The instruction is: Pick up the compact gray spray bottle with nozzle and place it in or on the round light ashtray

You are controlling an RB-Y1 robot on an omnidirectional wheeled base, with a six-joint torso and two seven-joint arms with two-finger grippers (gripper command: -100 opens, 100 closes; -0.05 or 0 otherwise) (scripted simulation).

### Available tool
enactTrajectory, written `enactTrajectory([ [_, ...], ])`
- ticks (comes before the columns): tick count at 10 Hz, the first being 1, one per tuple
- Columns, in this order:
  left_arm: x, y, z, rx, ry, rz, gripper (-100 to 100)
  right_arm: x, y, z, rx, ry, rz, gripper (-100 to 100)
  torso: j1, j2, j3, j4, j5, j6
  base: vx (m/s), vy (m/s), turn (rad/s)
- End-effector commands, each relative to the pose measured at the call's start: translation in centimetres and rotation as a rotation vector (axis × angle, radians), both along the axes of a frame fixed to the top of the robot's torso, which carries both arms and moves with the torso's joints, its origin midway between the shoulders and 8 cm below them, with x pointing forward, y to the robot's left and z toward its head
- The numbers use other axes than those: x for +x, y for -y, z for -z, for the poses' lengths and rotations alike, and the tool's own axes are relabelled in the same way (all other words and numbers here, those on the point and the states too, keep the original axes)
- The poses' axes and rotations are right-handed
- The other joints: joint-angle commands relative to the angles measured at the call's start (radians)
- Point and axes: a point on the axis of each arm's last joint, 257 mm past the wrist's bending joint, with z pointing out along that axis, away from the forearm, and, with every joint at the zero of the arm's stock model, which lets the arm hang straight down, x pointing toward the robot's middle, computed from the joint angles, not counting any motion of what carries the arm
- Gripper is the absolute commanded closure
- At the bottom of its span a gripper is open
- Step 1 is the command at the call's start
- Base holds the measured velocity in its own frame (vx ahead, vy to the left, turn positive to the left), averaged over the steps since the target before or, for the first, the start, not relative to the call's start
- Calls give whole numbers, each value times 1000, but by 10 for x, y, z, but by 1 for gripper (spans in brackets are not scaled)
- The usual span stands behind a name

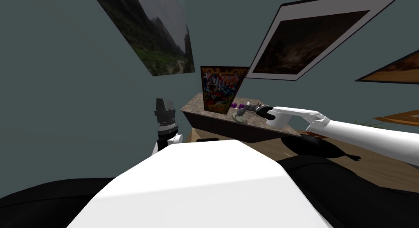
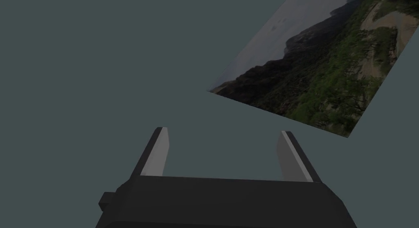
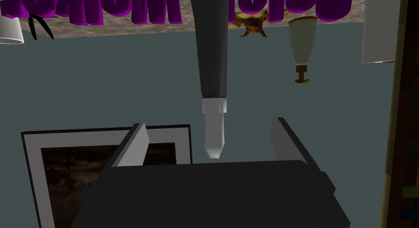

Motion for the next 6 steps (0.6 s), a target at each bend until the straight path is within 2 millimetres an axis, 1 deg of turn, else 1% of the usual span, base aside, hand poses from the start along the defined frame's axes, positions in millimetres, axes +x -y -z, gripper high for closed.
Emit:
enactTrajectory([
  [1,0,0,0,0,0,0,0,0,0,0,0,0,0,0,0,0,0,0,0,0,0,0,0],
  [6,0,0,0,0,0,0,0,0,0,0,0,0,0,0,1,1,1,0,0,0,0,0,0],
])
